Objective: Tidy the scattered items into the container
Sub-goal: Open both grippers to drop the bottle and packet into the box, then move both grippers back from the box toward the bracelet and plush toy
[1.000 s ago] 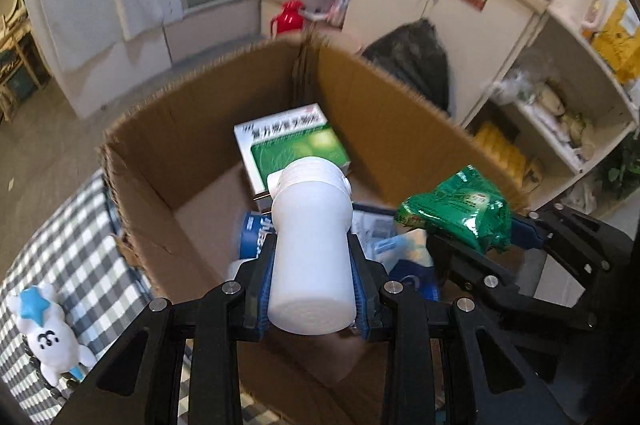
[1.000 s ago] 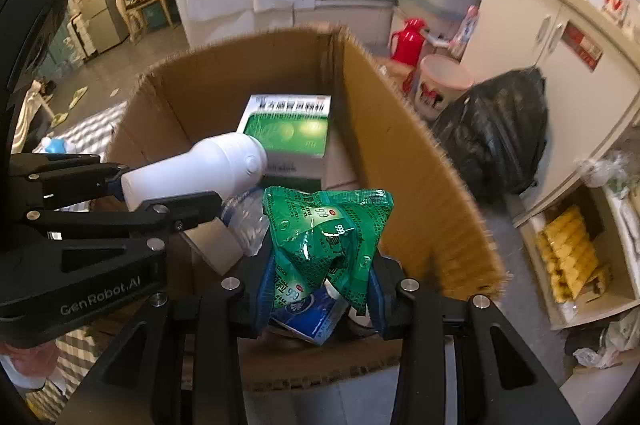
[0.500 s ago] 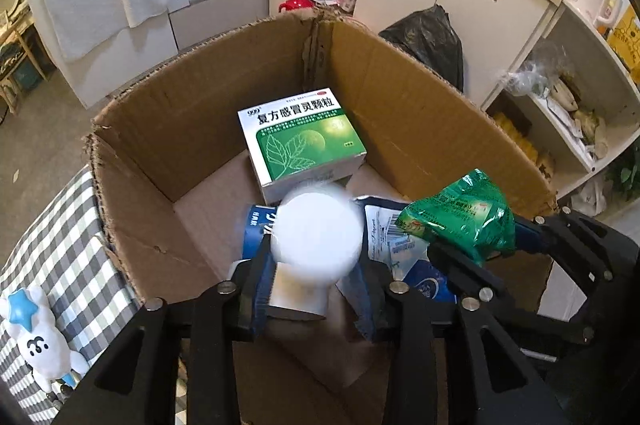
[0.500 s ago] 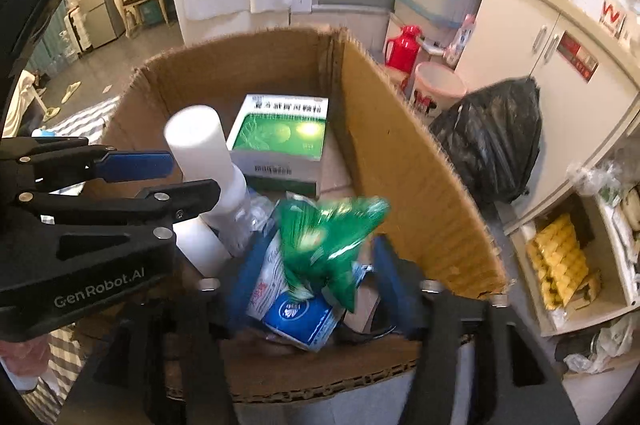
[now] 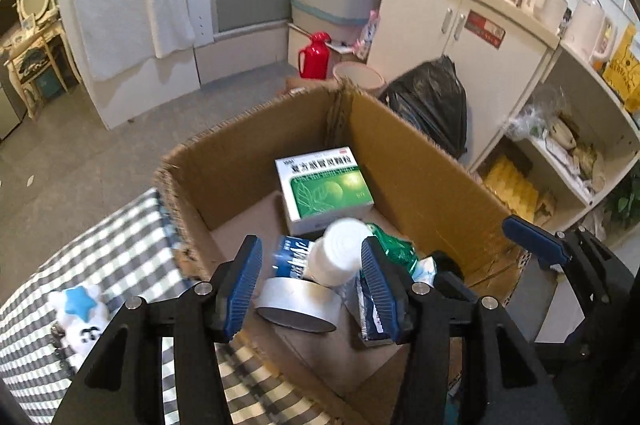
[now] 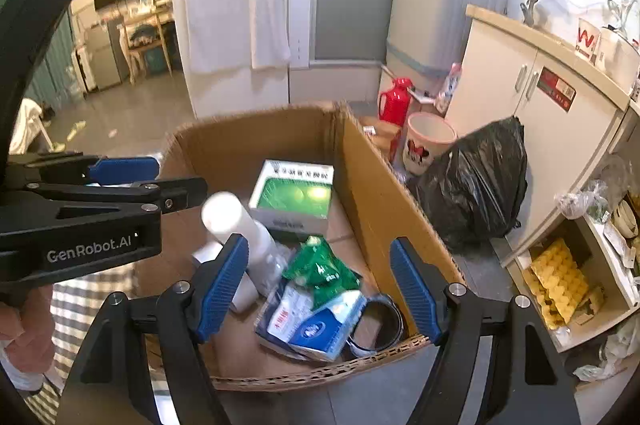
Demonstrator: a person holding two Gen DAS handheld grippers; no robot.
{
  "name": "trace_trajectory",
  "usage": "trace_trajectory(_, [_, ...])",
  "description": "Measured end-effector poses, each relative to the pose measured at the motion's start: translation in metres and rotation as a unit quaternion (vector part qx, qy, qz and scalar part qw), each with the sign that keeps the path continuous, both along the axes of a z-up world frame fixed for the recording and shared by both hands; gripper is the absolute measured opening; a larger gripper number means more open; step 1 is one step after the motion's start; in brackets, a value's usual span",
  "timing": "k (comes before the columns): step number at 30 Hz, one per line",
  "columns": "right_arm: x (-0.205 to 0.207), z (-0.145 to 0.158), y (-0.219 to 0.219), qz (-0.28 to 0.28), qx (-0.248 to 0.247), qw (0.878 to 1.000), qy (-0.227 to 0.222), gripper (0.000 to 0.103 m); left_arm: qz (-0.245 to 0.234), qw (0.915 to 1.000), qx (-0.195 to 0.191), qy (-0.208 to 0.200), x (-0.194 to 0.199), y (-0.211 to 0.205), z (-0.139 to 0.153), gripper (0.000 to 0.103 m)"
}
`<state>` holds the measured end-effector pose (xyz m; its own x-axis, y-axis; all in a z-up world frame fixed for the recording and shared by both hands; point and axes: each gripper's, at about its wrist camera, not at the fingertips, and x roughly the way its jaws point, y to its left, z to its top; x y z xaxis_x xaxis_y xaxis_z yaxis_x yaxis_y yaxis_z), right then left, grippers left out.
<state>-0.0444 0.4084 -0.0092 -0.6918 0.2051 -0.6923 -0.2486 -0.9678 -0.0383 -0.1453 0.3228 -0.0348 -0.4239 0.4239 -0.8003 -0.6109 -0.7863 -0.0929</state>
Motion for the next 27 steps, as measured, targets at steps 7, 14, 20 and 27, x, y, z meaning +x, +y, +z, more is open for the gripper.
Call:
trace_trajectory(7, [0.009,0.026,-0.015,0.003,-0.001,0.999,0.054,0.076,0.034,0.9984,0.022,0.04,0.005,-0.026,0.027,0.057])
trace_trajectory(14, [0.017,0.047,-0.031,0.01,-0.008,0.995,0.104,0.078,0.095,0.9883,0.041,0.111,0.019,-0.066,0.05,0.064])
trace_trajectory(20, [0.022,0.06,-0.046,0.025,-0.012,0.99,0.138,0.084,0.146,0.9755,0.067,0.15,0.029,-0.107,0.069,0.065])
trace_trajectory(27, [0.022,0.066,-0.07,0.054,-0.021,0.984,0.167,0.095,0.197,0.9596,0.07,0.189,0.039,-0.151,0.081,0.076])
